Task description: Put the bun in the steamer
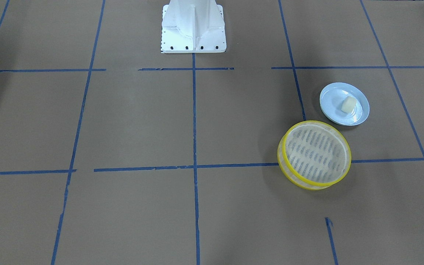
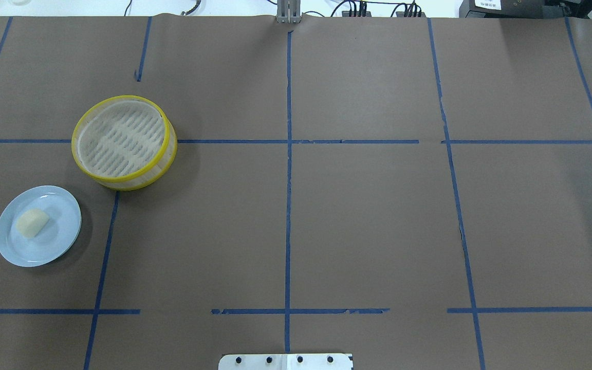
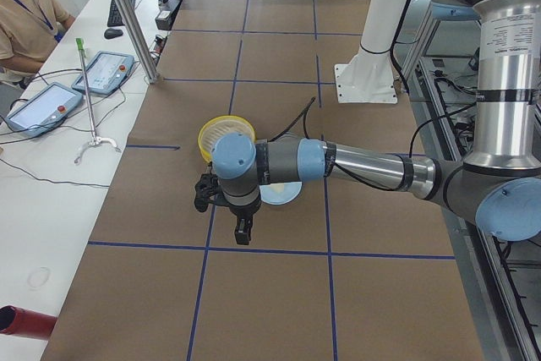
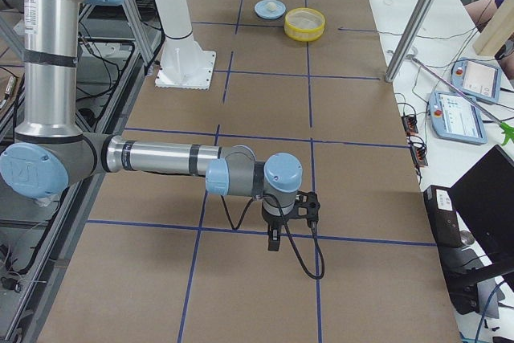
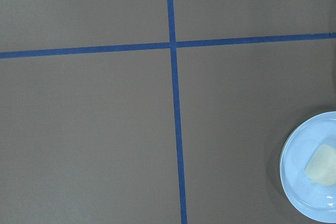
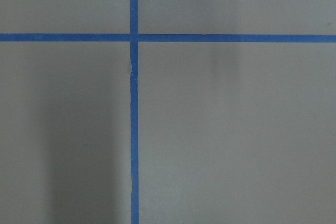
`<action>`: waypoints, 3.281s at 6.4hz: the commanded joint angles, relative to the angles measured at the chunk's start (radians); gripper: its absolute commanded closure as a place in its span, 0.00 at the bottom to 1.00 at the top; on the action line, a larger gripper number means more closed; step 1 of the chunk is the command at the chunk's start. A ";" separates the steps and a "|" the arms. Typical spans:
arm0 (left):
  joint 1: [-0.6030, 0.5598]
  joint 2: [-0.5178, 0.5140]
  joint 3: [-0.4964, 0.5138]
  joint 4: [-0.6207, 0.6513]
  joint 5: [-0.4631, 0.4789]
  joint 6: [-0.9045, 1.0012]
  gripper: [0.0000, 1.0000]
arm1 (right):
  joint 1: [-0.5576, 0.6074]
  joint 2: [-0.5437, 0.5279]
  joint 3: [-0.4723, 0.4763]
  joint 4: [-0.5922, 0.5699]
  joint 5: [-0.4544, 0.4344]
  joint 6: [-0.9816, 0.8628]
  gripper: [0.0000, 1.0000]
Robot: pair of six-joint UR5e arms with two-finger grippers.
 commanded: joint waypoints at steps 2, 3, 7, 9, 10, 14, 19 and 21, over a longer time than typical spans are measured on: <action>-0.005 -0.020 0.051 -0.001 -0.051 -0.008 0.00 | 0.000 0.000 0.000 0.000 0.000 0.000 0.00; -0.005 -0.022 0.054 -0.018 -0.047 -0.007 0.00 | 0.000 0.000 0.000 0.000 0.000 0.000 0.00; 0.141 0.062 0.089 -0.612 -0.024 -0.238 0.00 | 0.000 0.000 0.000 0.000 0.000 0.000 0.00; 0.425 0.093 0.080 -0.890 0.074 -0.584 0.00 | 0.000 0.000 0.000 0.000 0.000 0.000 0.00; 0.462 0.093 0.063 -0.911 0.112 -0.588 0.01 | 0.000 0.000 0.000 0.000 0.000 0.000 0.00; 0.751 0.088 0.011 -0.929 0.371 -0.728 0.00 | 0.000 0.000 0.000 0.000 0.000 0.000 0.00; 0.846 0.095 0.038 -0.923 0.375 -0.728 0.08 | 0.000 0.000 0.000 0.000 0.000 0.000 0.00; 0.857 0.099 0.055 -0.922 0.367 -0.729 0.16 | 0.000 0.000 0.000 0.000 0.000 0.000 0.00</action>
